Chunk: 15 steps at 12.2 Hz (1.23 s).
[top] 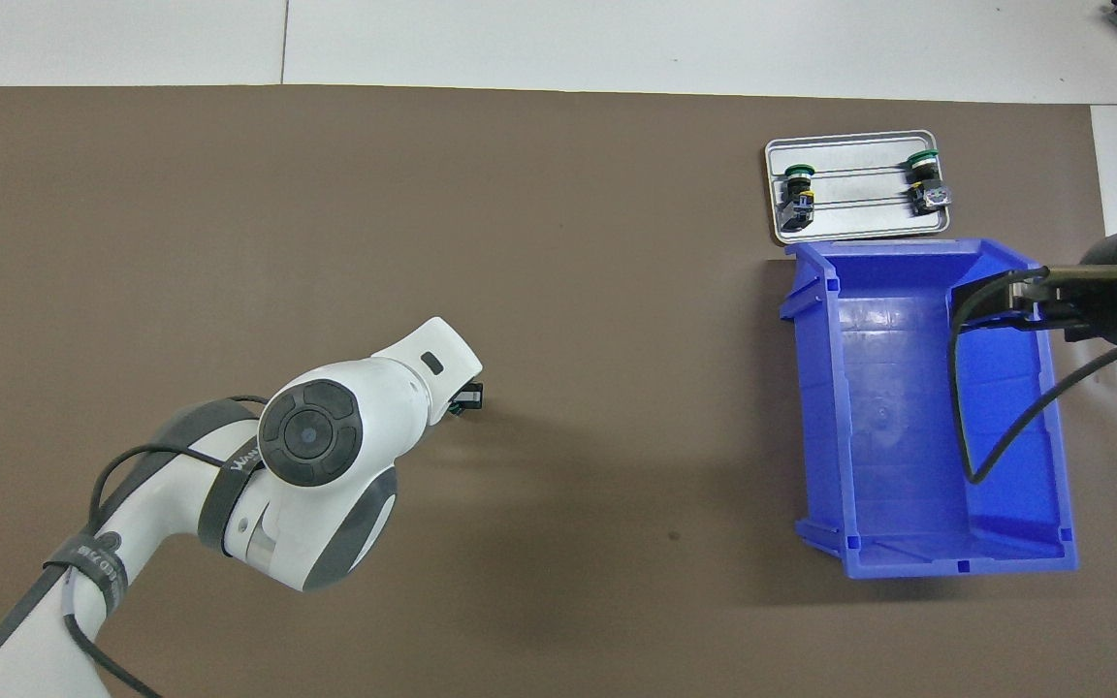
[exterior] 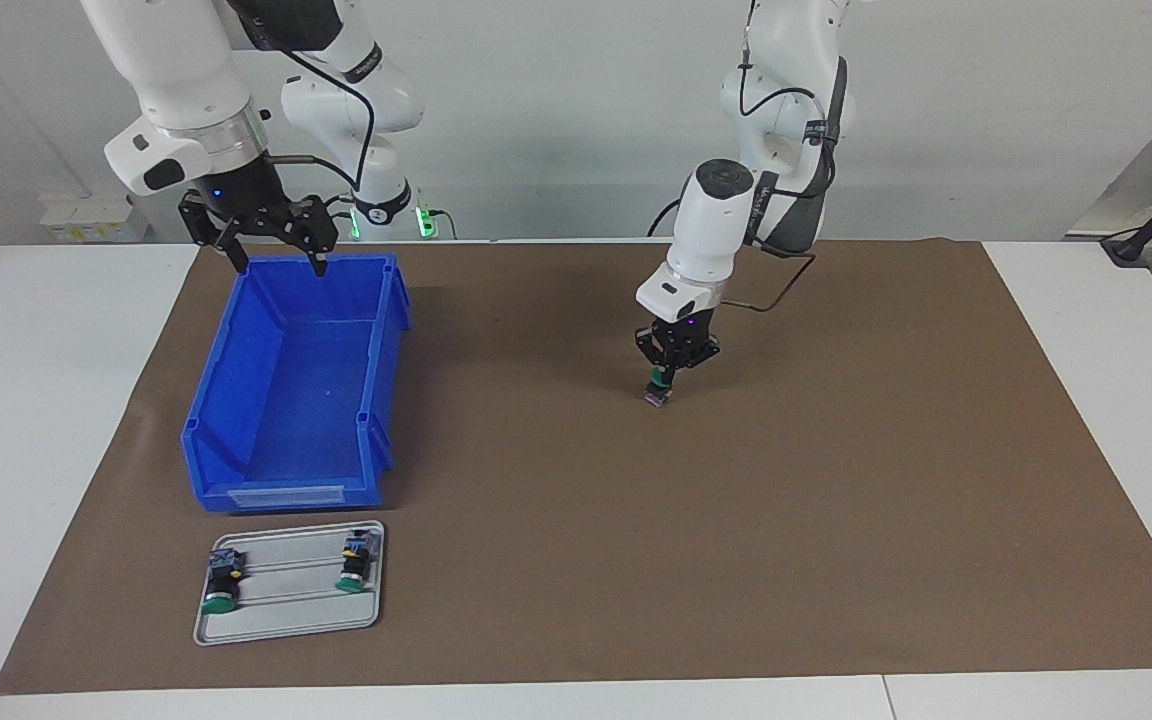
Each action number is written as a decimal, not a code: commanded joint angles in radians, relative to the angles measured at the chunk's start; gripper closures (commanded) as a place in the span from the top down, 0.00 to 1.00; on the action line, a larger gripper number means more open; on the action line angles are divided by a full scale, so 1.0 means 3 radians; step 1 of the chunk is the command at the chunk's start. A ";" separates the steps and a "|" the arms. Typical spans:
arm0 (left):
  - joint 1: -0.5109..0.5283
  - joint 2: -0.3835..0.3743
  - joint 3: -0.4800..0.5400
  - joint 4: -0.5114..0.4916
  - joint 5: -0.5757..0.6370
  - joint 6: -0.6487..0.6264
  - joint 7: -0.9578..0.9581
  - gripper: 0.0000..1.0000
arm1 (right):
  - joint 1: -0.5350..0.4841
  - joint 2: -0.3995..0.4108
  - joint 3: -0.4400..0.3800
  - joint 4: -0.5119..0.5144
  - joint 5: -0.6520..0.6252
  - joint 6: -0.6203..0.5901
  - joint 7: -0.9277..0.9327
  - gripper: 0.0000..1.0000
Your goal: Place and press button with both arms
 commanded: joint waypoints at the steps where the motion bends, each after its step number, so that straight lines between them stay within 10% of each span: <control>1: -0.0082 0.0150 0.0045 -0.0125 -0.0040 0.0098 -0.0012 0.00 | -0.0029 -0.0078 0.0025 -0.0085 0.0013 -0.0005 0.0066 1.00; 10: 0.0393 0.0150 0.0050 0.1326 -0.0040 -0.1920 0.0503 0.00 | 0.0022 -0.0057 0.0056 -0.0054 0.0008 0.0026 0.0142 0.99; 15: 0.1165 0.0043 0.0086 0.1563 -0.0071 -0.2505 0.1623 0.00 | 0.0394 0.0070 0.0107 -0.0039 -0.0028 0.0209 0.0744 0.96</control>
